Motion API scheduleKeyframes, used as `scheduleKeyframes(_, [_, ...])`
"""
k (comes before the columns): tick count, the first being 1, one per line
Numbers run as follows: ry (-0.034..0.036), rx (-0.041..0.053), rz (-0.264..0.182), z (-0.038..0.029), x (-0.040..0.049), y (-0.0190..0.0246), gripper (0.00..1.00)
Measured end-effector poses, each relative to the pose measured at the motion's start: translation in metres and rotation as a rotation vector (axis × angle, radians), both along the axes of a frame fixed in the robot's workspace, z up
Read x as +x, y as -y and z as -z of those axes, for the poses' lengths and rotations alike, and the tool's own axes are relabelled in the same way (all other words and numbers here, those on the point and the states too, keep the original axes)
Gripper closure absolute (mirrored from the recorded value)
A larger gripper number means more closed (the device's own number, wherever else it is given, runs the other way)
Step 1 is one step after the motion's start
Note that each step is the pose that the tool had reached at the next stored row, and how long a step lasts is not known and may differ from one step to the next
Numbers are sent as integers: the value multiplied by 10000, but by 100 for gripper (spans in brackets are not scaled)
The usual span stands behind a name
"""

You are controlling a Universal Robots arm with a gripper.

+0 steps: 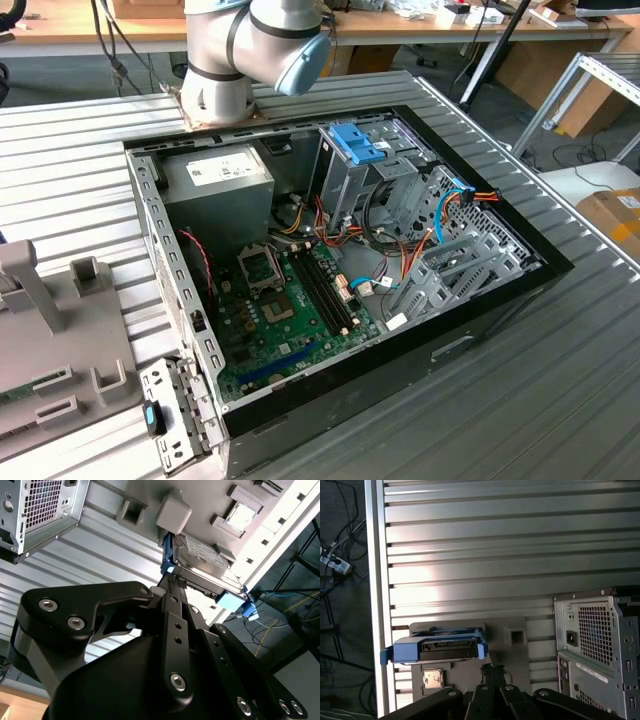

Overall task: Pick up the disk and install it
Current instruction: 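Reach for the disk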

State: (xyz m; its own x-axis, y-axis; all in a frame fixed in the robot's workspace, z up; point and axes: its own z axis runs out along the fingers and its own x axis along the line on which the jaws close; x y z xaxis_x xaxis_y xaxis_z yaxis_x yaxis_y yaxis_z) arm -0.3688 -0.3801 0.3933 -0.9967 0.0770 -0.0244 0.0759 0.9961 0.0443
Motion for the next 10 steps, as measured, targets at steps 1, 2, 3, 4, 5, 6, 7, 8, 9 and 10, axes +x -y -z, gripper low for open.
scheduleKeyframes(1, [1,1,0,0,-33,0,89])
scheduleKeyframes(2, [1,0,0,1,-72,0,89])
scheduleKeyframes(3, [1,0,0,0,-120,0,89])
scheduleKeyframes(4, [0,-1,0,0,-156,0,89])
scheduleKeyframes(5, [1,0,0,0,-187,0,89])
scheduleKeyframes(6, [1,0,-2,0,-189,0,89])
scheduleKeyframes(7, [0,0,0,0,-190,0,89])
scheduleKeyframes(8, [1,0,-1,0,-190,0,89])
scheduleKeyframes(9, [1,1,0,0,-195,0,89])
scheduleKeyframes(10, [1,0,1,1,-201,0,89])
